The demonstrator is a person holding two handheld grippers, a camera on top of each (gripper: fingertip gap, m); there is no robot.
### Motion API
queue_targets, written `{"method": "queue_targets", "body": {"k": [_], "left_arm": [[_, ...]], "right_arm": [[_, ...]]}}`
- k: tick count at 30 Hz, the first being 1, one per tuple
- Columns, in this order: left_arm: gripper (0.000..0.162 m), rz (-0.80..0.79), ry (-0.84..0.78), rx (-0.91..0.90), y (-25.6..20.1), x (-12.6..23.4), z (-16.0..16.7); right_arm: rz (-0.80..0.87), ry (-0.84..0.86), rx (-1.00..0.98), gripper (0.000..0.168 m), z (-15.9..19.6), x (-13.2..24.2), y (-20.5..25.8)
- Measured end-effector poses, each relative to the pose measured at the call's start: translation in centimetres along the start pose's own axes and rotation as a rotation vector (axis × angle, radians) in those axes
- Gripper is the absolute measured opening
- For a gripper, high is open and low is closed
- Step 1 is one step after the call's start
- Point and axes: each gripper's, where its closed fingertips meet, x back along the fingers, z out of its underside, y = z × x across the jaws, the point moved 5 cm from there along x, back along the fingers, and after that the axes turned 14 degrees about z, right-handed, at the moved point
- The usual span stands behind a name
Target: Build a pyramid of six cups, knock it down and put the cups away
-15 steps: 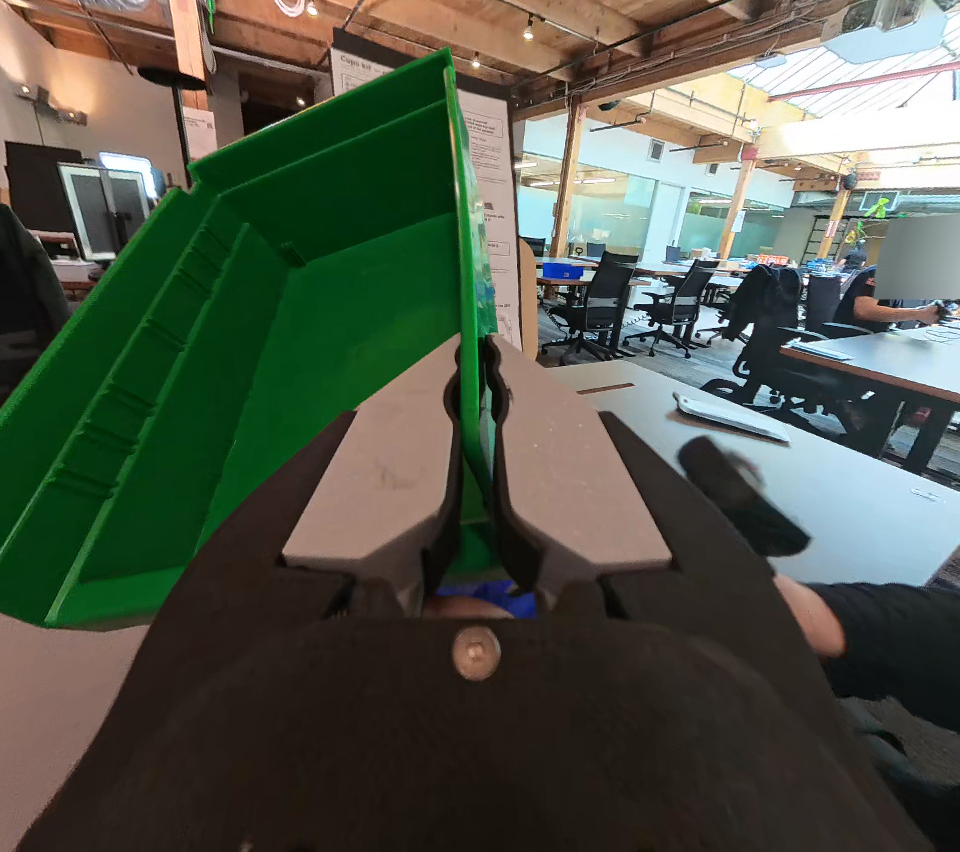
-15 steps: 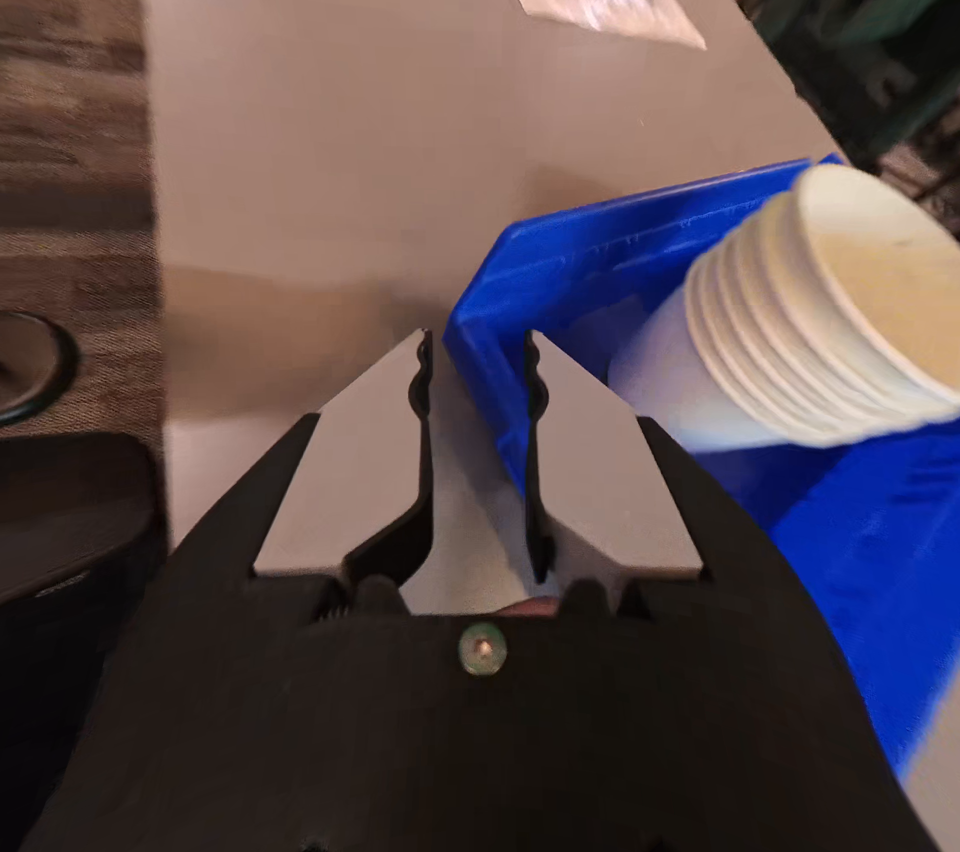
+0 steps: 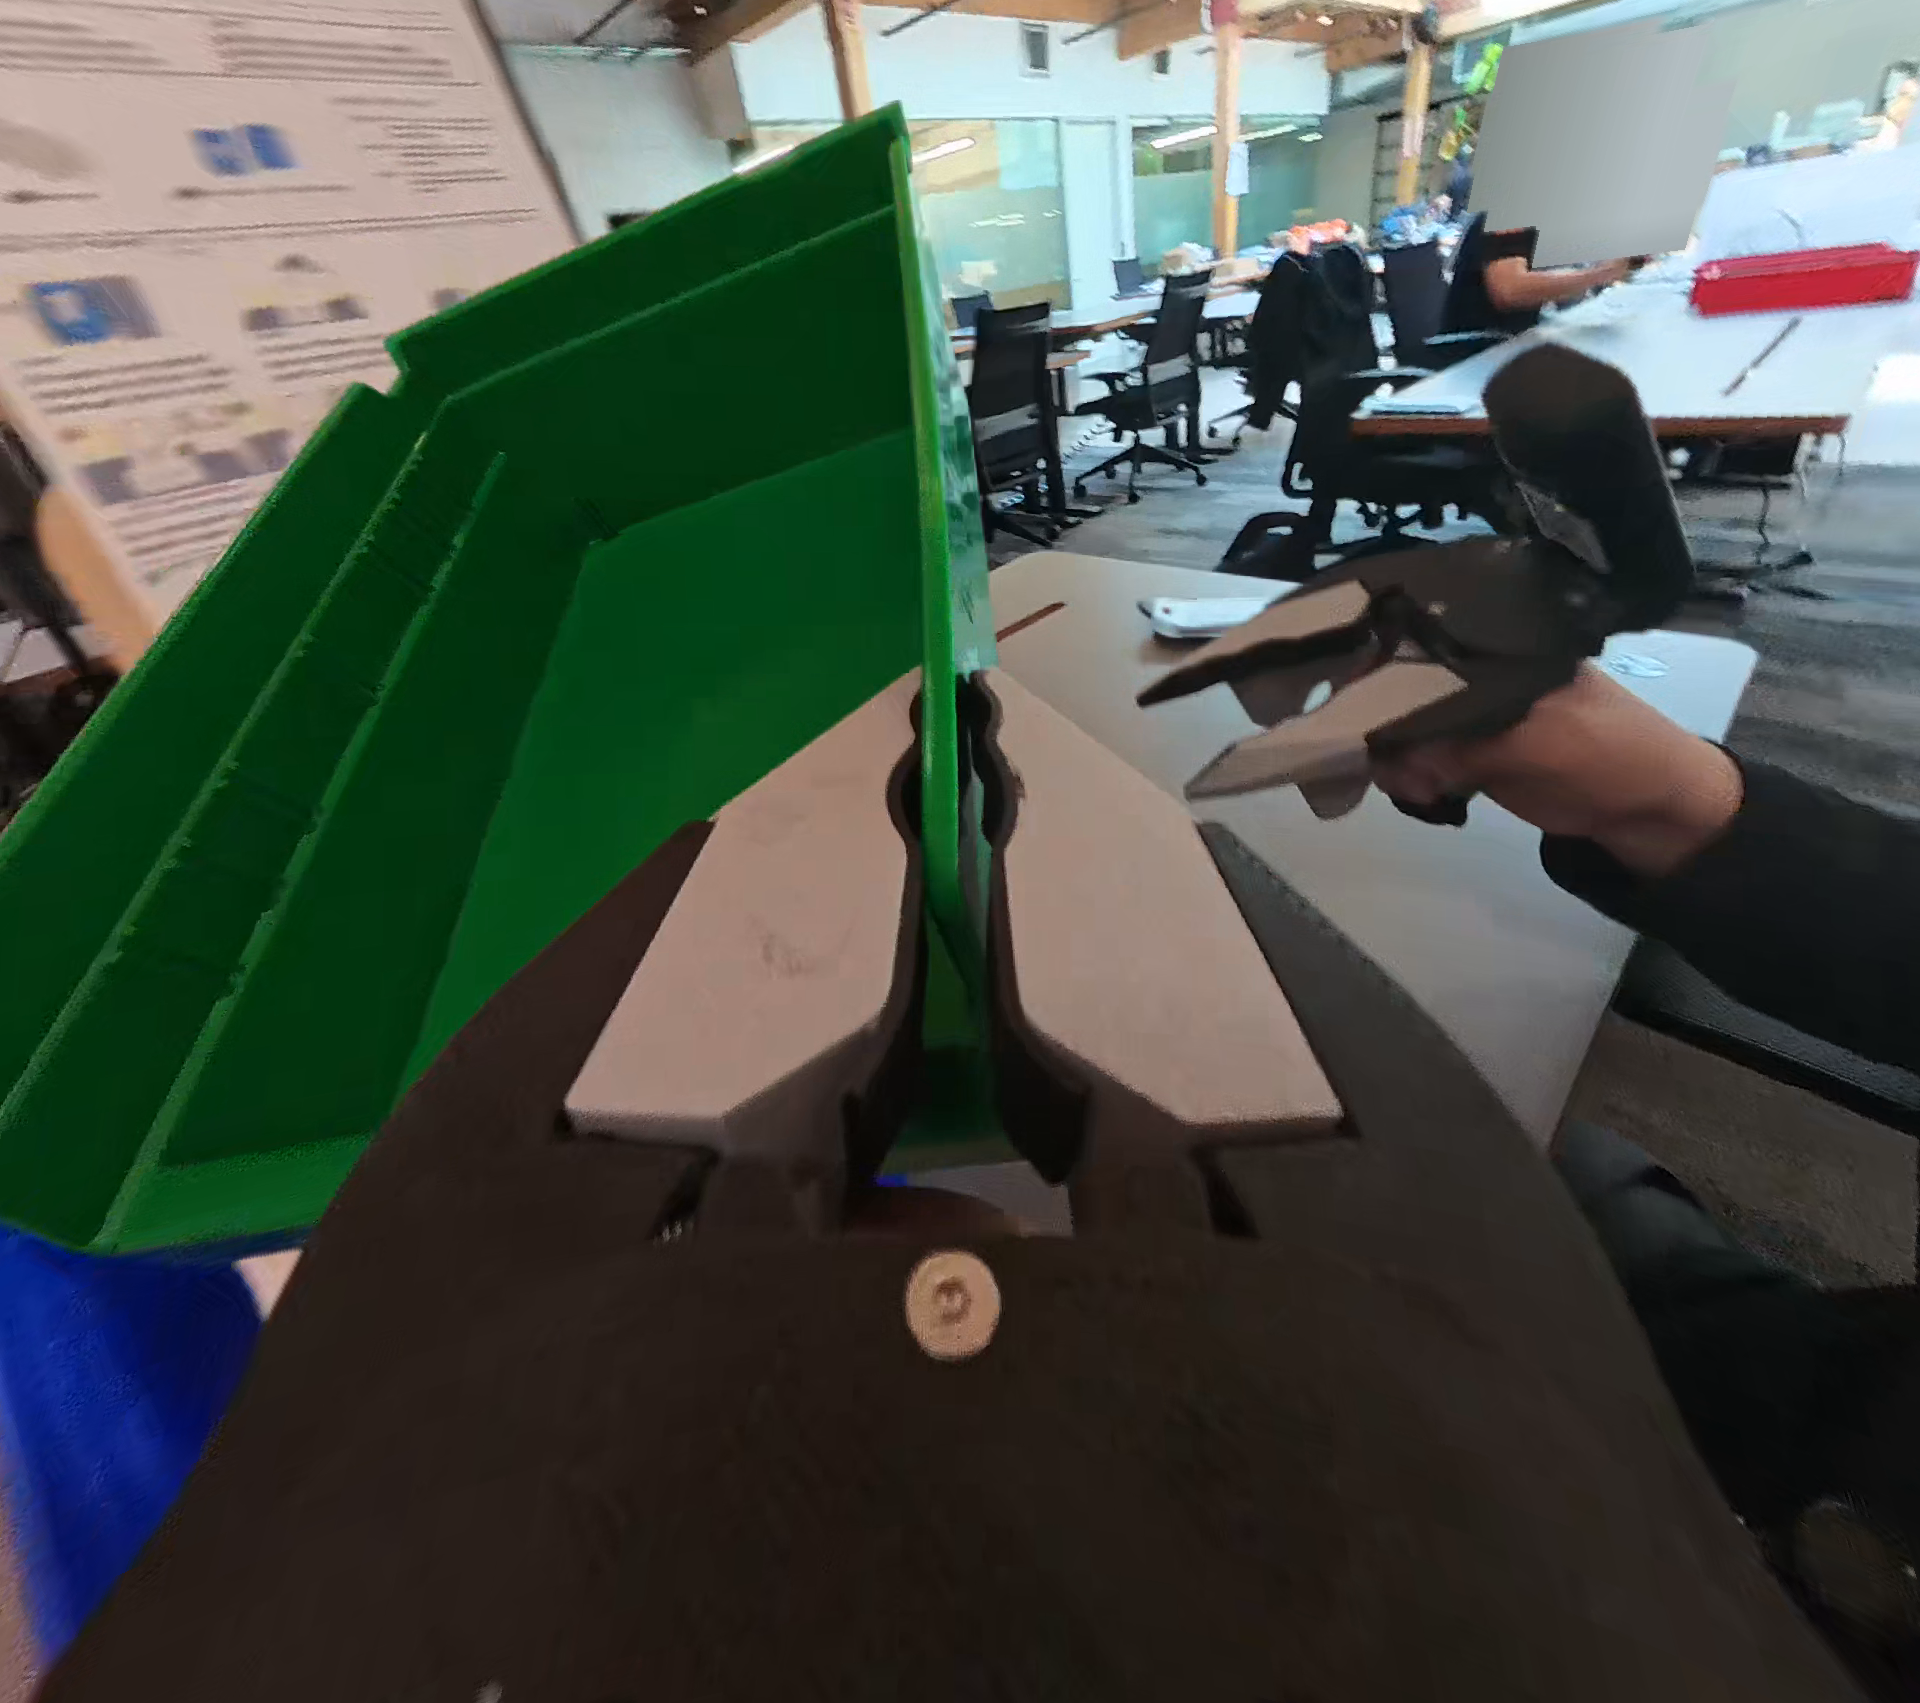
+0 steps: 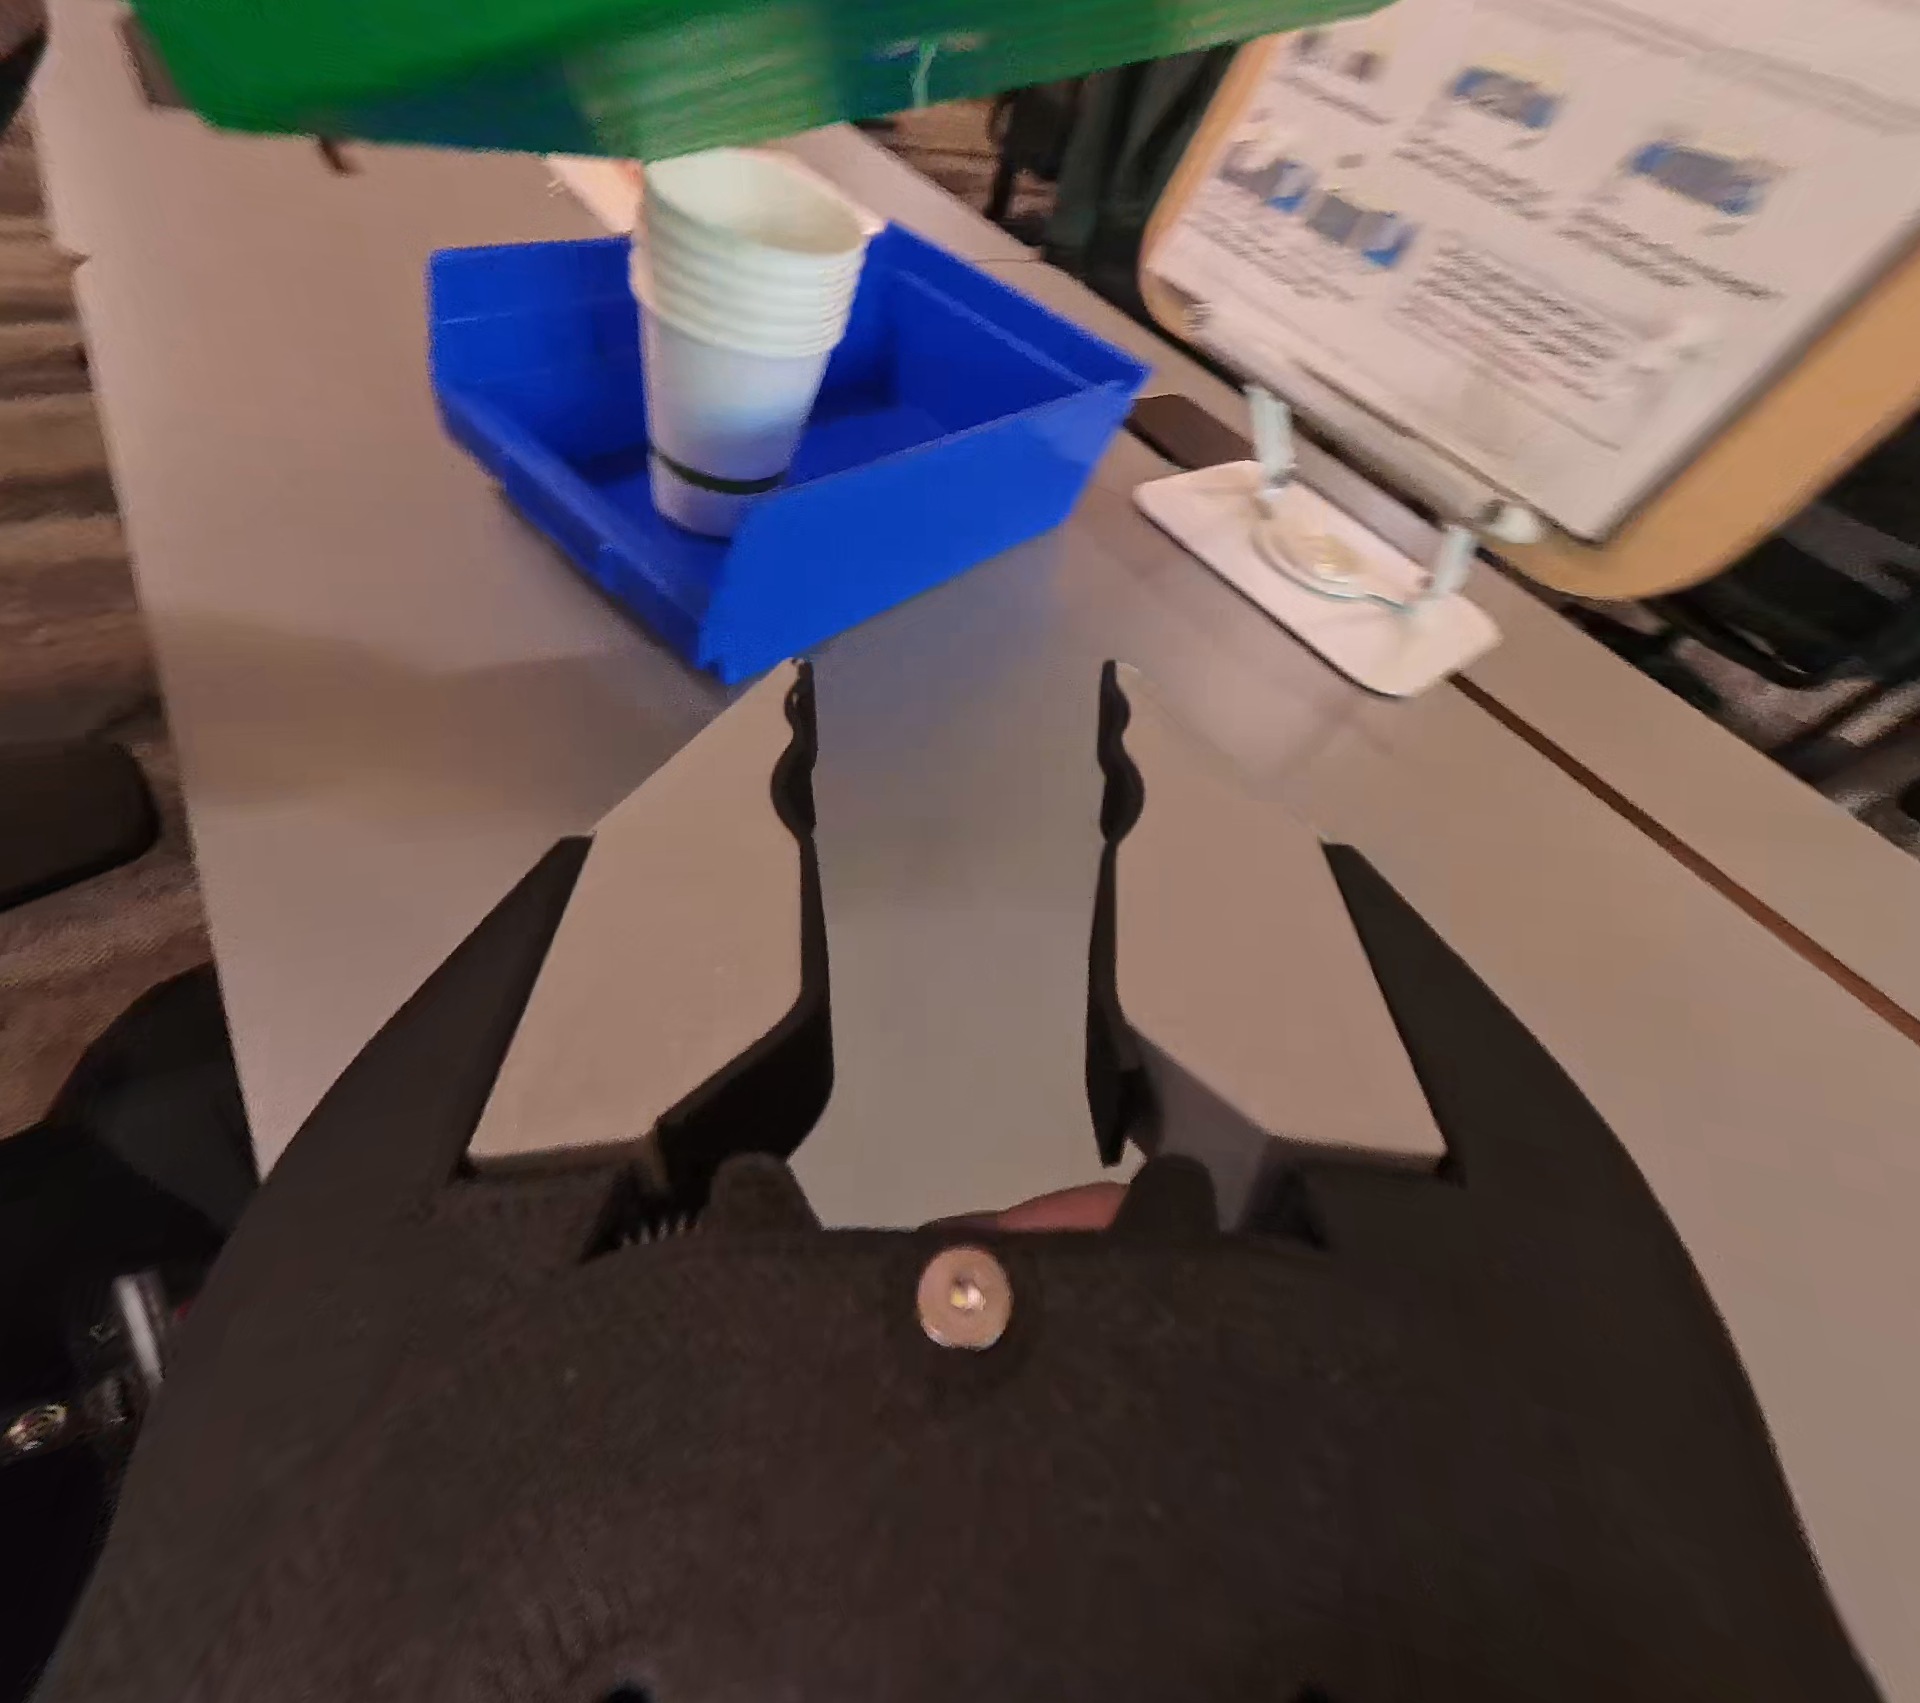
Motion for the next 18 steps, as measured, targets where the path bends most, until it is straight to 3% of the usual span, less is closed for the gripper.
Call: {"method": "queue_targets", "body": {"k": [5,10,14,18], "left_arm": [[0.001,0.152,0.088,-0.074,-5.3,-8.6,-0.5],[0.002,0.225,0.140,-0.090,-9.0,-15.3,0.8],[0.002,0.222,0.206,-0.082,-10.8,-20.0,4.7],[0.002,0.198,0.302,0.006,-11.1,-24.7,10.7]], "right_arm": [[0.105,-0.096,-0.161,0.051,-0.3,5.7,-7.4],[0.155,-0.090,-0.216,0.048,0.3,9.8,-12.4],[0.224,-0.074,-0.264,0.046,1.4,11.7,-15.8],[0.145,0.004,-0.387,0.044,3.6,11.1,-17.0]]}}
